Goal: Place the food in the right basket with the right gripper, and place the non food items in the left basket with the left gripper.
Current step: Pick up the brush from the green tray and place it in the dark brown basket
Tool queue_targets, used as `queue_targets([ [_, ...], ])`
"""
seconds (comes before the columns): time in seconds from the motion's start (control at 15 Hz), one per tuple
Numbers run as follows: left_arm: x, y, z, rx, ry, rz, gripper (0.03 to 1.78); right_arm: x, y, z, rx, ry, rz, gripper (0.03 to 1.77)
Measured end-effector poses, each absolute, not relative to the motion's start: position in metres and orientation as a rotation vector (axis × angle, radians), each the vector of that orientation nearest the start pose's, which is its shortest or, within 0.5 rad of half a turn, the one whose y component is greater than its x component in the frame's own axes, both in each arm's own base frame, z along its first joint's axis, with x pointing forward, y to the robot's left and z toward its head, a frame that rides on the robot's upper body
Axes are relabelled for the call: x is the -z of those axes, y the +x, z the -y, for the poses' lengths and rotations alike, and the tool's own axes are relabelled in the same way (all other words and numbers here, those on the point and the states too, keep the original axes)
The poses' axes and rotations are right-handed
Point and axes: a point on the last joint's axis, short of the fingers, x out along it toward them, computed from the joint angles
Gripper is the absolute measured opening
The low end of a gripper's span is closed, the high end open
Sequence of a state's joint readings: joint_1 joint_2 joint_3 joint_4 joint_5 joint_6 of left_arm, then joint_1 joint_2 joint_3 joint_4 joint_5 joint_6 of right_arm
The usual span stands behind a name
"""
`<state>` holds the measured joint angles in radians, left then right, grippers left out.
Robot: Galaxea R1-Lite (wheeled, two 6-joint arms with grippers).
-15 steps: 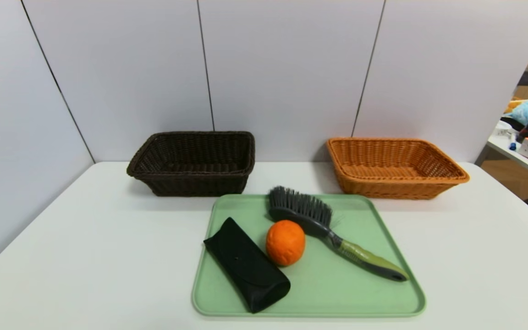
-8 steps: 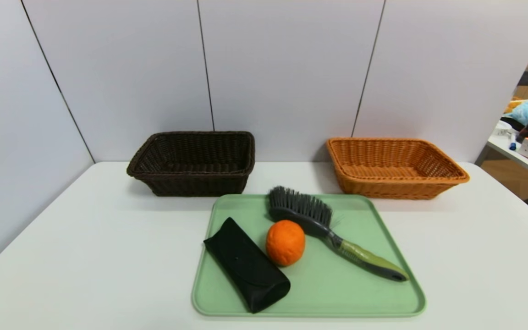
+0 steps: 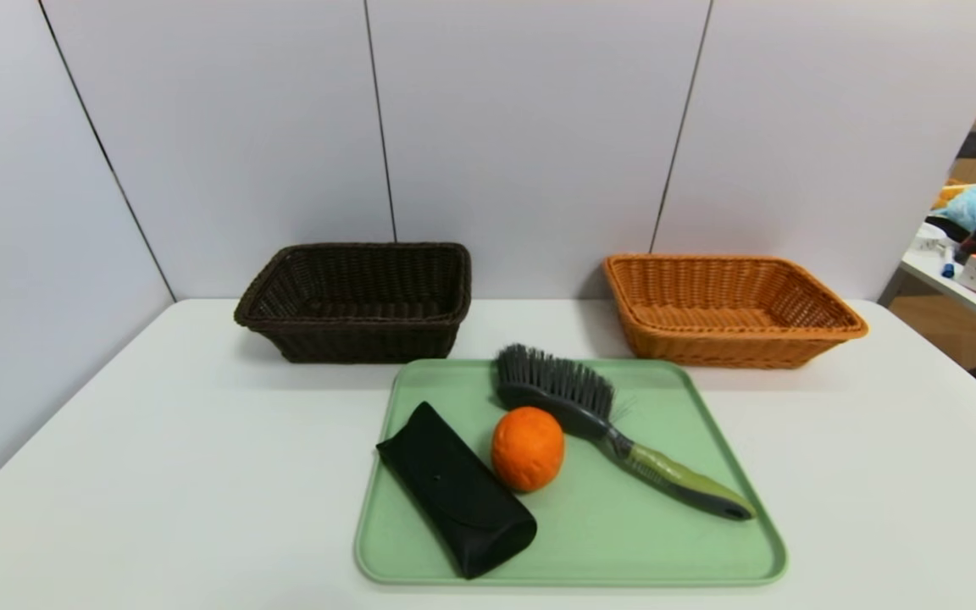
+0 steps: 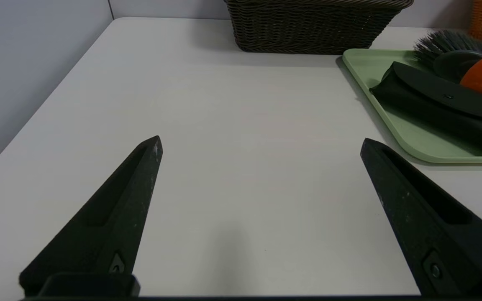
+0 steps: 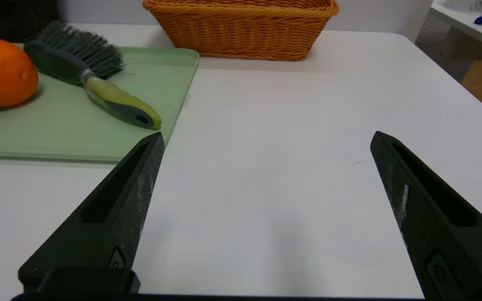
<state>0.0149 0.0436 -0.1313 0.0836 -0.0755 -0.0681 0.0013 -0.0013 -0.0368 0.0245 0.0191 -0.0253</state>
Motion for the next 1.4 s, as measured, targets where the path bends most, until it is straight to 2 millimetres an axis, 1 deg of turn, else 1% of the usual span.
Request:
queue_targets([
  [0.13,-0.110,-0.027,0.003,0.081,-0.069,-0.020,1.69,-0.095,-0.031,-0.001,-0.043,-0.014,0.028,1.70],
  [0.33,-0.125,-0.020,0.003,0.112,-0.073,-0.071,1.69,-0.103,-0.039,-0.003,-0.117,-0.008,-0.042,1.70],
  [0.47,-0.138,-0.010,0.003,0.120,-0.077,-0.123,1.69,-0.114,-0.036,-0.003,-0.137,-0.004,-0.066,1.70],
  [0.67,-0.165,0.009,0.003,0.130,-0.084,-0.184,1.69,-0.133,-0.026,-0.003,-0.177,0.001,-0.132,1.70],
  [0.87,-0.192,0.033,0.003,0.135,-0.088,-0.232,1.69,-0.156,-0.009,-0.003,-0.221,0.005,-0.206,1.70],
  [1.0,-0.204,0.050,0.003,0.135,-0.091,-0.272,1.69,-0.170,0.007,-0.004,-0.233,0.007,-0.264,1.70],
  [1.2,-0.215,0.077,0.003,0.134,-0.096,-0.329,1.69,-0.188,0.035,-0.007,-0.240,0.009,-0.326,1.70],
  [1.4,-0.222,0.101,0.002,0.132,-0.098,-0.377,1.69,-0.202,0.066,-0.010,-0.249,0.013,-0.377,1.70],
])
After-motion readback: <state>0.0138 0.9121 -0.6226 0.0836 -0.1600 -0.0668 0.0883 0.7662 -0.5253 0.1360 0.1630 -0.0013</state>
